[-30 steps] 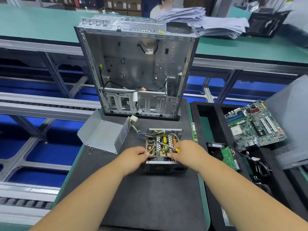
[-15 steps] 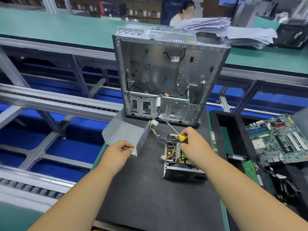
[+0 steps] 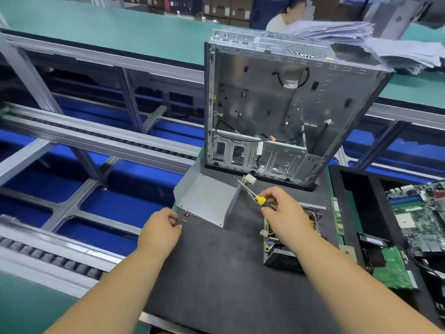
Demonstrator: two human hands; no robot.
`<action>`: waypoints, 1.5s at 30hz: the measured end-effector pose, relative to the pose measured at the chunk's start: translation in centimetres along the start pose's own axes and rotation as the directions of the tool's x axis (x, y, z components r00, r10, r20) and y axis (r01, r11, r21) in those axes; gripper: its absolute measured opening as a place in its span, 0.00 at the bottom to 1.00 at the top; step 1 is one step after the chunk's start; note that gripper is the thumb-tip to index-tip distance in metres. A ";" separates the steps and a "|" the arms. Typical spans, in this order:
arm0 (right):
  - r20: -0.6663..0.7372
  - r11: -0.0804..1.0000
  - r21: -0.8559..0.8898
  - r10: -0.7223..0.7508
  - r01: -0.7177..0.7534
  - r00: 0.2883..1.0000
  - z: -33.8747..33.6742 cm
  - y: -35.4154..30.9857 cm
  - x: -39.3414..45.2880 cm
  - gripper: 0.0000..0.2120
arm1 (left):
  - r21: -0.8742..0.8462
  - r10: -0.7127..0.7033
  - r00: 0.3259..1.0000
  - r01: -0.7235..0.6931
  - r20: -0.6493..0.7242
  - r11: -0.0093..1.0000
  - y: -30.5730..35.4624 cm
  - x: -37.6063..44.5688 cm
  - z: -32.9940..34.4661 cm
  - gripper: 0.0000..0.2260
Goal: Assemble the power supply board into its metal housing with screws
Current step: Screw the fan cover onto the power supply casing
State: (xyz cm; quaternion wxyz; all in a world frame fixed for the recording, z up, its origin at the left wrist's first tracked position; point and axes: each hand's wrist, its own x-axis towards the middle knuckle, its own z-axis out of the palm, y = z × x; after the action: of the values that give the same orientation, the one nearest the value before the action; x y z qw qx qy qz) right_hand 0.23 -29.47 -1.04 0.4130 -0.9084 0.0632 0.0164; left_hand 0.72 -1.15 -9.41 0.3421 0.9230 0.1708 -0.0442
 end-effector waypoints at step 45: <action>0.008 0.922 0.387 -0.035 0.030 0.999 -1.6 -5.8 -3.3 0.04 | -0.888 0.258 0.868 0.342 0.423 0.307 7.1 -1.1 -0.7 0.06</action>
State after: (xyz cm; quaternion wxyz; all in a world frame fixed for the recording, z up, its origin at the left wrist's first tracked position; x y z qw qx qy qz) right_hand -2.38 -26.60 4.62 0.5848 -0.8098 0.0472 0.0033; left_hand 2.14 -6.07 -4.25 0.8474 0.4911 0.0948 -0.1782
